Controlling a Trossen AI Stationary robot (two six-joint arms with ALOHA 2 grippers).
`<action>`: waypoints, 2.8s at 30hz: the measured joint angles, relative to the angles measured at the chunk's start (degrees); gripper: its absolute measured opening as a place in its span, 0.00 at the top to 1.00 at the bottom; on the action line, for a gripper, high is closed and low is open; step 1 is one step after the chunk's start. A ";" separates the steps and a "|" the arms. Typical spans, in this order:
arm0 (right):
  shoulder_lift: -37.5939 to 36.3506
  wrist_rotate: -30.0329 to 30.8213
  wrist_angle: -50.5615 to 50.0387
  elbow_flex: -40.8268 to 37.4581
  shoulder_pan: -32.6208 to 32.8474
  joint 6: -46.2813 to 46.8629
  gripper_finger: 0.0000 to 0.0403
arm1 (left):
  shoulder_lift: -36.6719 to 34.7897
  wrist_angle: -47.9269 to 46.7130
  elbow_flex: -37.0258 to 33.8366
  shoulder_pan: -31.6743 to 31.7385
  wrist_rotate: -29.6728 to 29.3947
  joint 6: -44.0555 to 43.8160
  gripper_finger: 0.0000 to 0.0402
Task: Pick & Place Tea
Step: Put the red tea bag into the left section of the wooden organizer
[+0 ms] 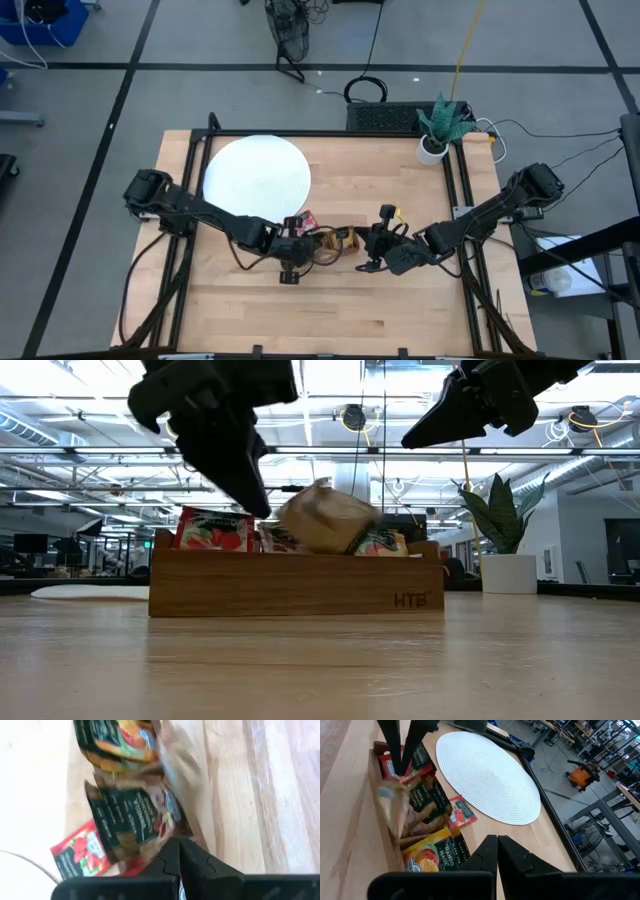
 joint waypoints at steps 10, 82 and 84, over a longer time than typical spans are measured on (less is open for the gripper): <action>0.00 0.00 -0.02 0.00 0.00 0.00 1.00 | -1.17 -0.54 0.04 -1.47 -5.66 3.94 0.93; 0.00 -0.08 -0.06 -7.15 -12.42 2.58 1.00 | 4.42 8.17 0.19 29.47 17.81 32.03 0.99; 0.00 -0.13 -0.07 -7.17 -12.41 2.58 1.00 | 4.69 7.72 0.20 29.18 17.84 29.45 0.97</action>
